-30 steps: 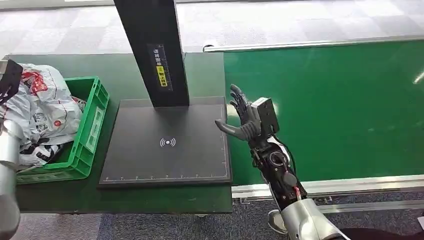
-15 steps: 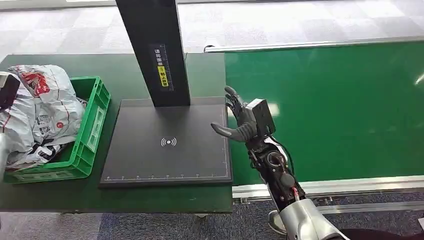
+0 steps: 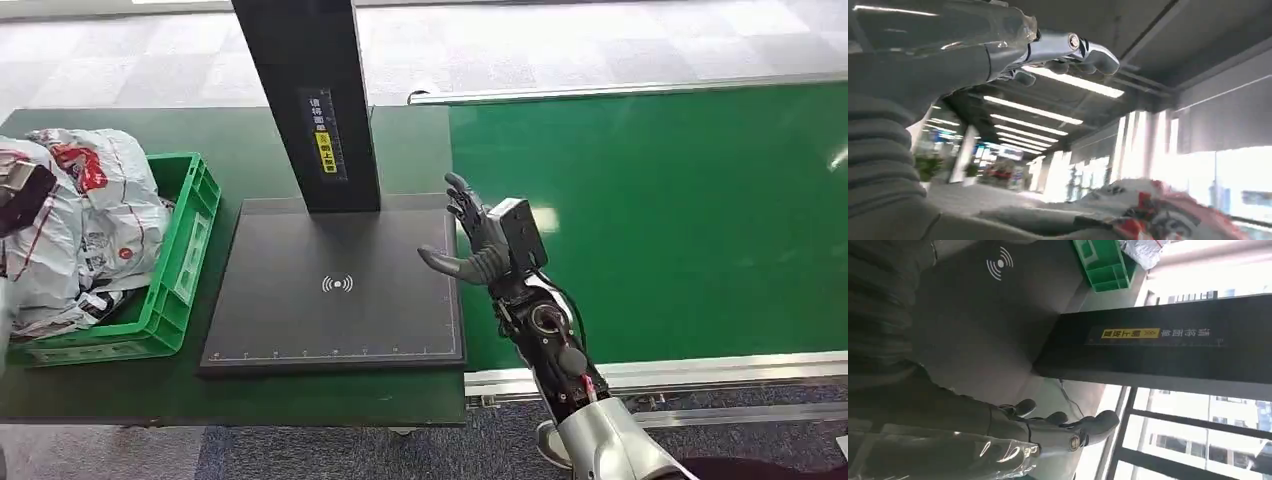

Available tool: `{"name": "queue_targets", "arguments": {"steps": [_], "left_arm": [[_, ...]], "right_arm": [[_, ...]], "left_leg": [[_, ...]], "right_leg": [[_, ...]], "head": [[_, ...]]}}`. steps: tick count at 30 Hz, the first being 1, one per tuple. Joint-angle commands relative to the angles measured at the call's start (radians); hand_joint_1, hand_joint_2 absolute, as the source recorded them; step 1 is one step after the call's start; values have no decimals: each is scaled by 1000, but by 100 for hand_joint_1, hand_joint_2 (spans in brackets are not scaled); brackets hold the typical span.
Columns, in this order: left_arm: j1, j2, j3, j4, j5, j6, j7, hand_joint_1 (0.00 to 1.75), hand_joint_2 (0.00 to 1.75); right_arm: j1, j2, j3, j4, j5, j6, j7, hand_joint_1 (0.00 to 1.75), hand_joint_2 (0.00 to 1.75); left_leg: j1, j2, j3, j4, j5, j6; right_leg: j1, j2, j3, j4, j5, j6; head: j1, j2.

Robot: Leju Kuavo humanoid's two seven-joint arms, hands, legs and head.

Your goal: Moved the parcel from conveyor to table for the left to box.

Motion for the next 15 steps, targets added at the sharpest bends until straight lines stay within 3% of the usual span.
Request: {"name": "queue_targets", "arguments": {"steps": [1, 4, 5, 6, 12, 15], "left_arm": [[-68, -225, 310, -138, 225, 35, -327, 0, 0], [-76, -305, 450, -248, 256, 35, -532, 0, 0], [-61, -352, 538, -370, 215, 35, -653, 0, 175], [-69, -369, 585, -384, 240, 35, -725, 0, 175], [-76, -392, 505, -343, 355, 35, -732, 0, 175], [-67, -398, 379, -241, 543, 35, -732, 0, 175]], "right_arm": [[-33, -20, 33, 23, -2, -5, -3, 0, 175], [-37, -12, 33, 28, 6, 3, -9, 0, 175], [-42, -2, 37, 35, 12, 5, -8, 0, 175], [-44, 2, 39, 38, 15, 3, -8, 0, 175], [-35, -3, 38, 25, 23, -3, -9, 0, 175], [-30, -12, 34, 15, 31, -2, -3, 0, 175]], "left_leg": [[0, -7, 2, -1, 0, 1], [0, -5, 0, 0, 1, 1], [0, -5, 1, 0, 0, 1], [0, -3, 1, 0, 0, 1], [0, 0, 2, 0, 0, 1], [0, -6, 1, 0, 1, 1]], "right_leg": [[0, -7, 5, -1, -2, 0], [0, -5, 3, -1, -1, 0], [1, -6, 4, -1, -1, 0], [0, -4, 2, -1, -1, 0], [0, -1, 2, -1, -1, 0], [0, -7, 3, -1, -1, 0]], "head": [[0, 0], [0, 0], [0, 0], [0, 0], [0, 0], [0, 0]]}}
